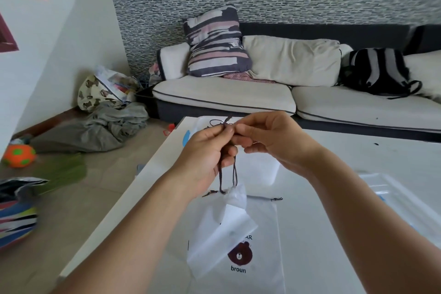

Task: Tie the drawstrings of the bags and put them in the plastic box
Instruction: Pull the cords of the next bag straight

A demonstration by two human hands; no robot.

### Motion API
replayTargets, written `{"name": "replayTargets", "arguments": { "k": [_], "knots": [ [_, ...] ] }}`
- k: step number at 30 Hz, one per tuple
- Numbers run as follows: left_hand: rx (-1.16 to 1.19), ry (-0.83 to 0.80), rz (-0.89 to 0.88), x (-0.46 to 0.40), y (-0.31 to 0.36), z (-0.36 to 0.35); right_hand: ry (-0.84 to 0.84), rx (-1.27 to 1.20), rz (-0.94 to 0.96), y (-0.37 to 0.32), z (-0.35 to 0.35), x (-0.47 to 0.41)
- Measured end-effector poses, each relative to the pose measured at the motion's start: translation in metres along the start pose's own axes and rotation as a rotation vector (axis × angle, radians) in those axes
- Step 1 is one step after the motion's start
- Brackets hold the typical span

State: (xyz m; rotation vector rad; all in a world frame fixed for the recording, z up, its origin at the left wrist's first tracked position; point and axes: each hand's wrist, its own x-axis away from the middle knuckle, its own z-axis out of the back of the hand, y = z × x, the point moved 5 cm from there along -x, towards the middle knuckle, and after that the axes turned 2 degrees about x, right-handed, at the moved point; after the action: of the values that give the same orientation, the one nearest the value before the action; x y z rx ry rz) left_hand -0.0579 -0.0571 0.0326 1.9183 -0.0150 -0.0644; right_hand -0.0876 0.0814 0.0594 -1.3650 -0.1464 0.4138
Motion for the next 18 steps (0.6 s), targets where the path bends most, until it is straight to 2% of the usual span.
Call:
{"name": "replayTargets", "arguments": {
  "k": [4, 6, 8, 11, 13, 15, 18],
  "knots": [
    [-0.264, 0.072, -0.113, -0.003, 0.005, 0.01, 0.085, 0.142, 0.016, -0.006, 0.009, 0.002],
    [-0.342, 0.132, -0.179, -0.004, 0.009, 0.015, 0.071, 0.119, -0.05, -0.01, 0.013, 0.005],
    [-0.16, 0.129, -0.136, -0.004, 0.012, 0.016, -0.045, 0.069, -0.15, -0.009, 0.005, 0.01],
    [0.217, 0.013, 0.037, 0.0, 0.013, 0.007, -0.284, 0.038, -0.233, -0.002, -0.022, 0.018],
    [0.224, -0.059, 0.105, 0.003, 0.014, 0.004, -0.346, 0.045, -0.249, 0.006, -0.03, 0.017],
    [0.076, -0.081, 0.078, 0.002, 0.015, 0.009, -0.305, 0.119, -0.239, 0.013, -0.024, 0.012],
    [-0.391, -0.001, -0.211, -0.002, 0.022, 0.022, -0.278, 0.226, -0.188, 0.016, -0.014, 0.007]
  ]
}}
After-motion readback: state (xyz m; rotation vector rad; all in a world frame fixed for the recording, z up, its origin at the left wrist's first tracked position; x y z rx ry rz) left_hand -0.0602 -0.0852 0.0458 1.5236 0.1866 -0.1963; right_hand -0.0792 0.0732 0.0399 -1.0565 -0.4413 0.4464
